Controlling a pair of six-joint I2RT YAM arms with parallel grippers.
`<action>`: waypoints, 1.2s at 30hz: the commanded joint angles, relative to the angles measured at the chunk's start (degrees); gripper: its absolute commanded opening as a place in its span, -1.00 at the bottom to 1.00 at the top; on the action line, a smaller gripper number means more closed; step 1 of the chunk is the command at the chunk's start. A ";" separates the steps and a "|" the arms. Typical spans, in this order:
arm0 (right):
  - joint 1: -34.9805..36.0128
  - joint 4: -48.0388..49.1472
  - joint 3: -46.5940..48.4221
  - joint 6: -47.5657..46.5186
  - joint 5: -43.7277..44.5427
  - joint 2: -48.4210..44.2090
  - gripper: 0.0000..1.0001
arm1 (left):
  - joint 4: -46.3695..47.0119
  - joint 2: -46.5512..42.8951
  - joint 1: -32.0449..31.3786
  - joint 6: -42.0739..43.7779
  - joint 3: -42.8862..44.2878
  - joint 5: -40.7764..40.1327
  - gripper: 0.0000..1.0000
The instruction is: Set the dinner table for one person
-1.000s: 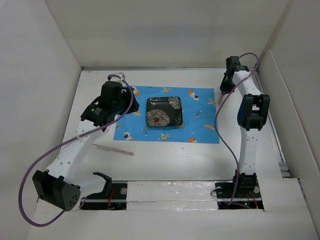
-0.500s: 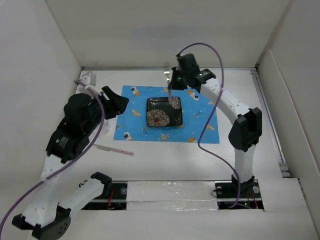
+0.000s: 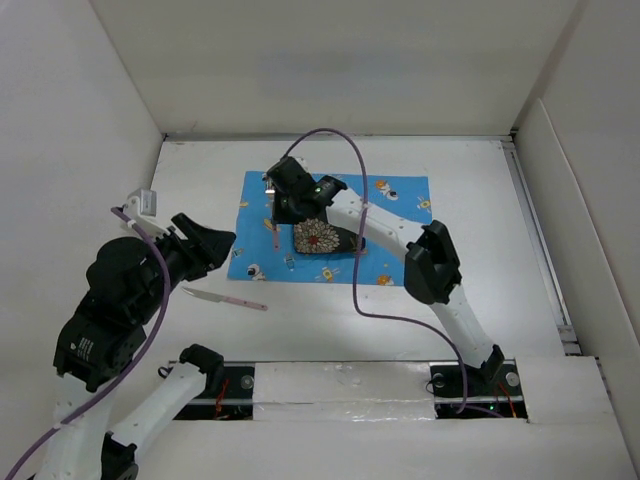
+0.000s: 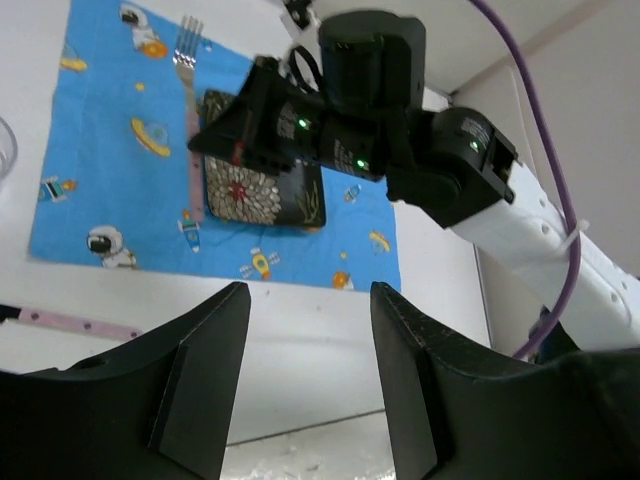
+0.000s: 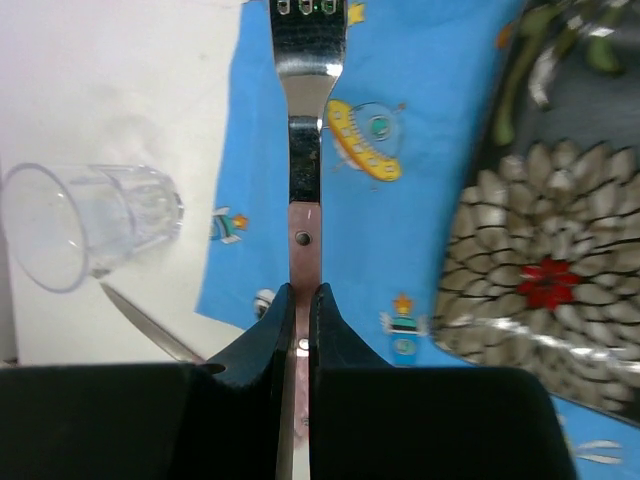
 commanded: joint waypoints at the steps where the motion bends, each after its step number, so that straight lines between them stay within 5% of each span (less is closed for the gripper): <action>1: 2.29 0.03 4.90 9.56 7.18 2.40 -1.00 | 0.62 -5.23 -0.18 -1.64 -4.18 5.32 -0.02; 9: 3.44 -1.73 9.28 16.88 11.84 8.38 -1.00 | -3.07 -9.54 -0.18 1.17 -3.86 6.92 0.00; 22: 1.07 -5.77 16.51 12.49 9.39 17.00 -0.98 | -3.51 -10.96 -0.18 3.02 -5.17 8.68 0.01; 28: 1.06 -4.20 14.40 10.74 8.33 14.99 -0.30 | -3.25 -10.34 -0.71 3.02 -5.00 7.19 0.01; 31: 1.06 -2.97 14.22 8.72 6.93 13.06 -0.13 | -3.60 -9.64 -0.71 3.20 -3.59 5.17 0.01; 35: 1.68 -0.86 13.78 4.67 5.34 8.40 -0.12 | -4.21 -8.15 -0.71 3.90 0.09 2.88 0.02; 36: 2.37 -0.33 13.52 4.06 4.99 7.43 -0.28 | -4.30 -7.27 -0.71 4.07 2.19 0.27 0.02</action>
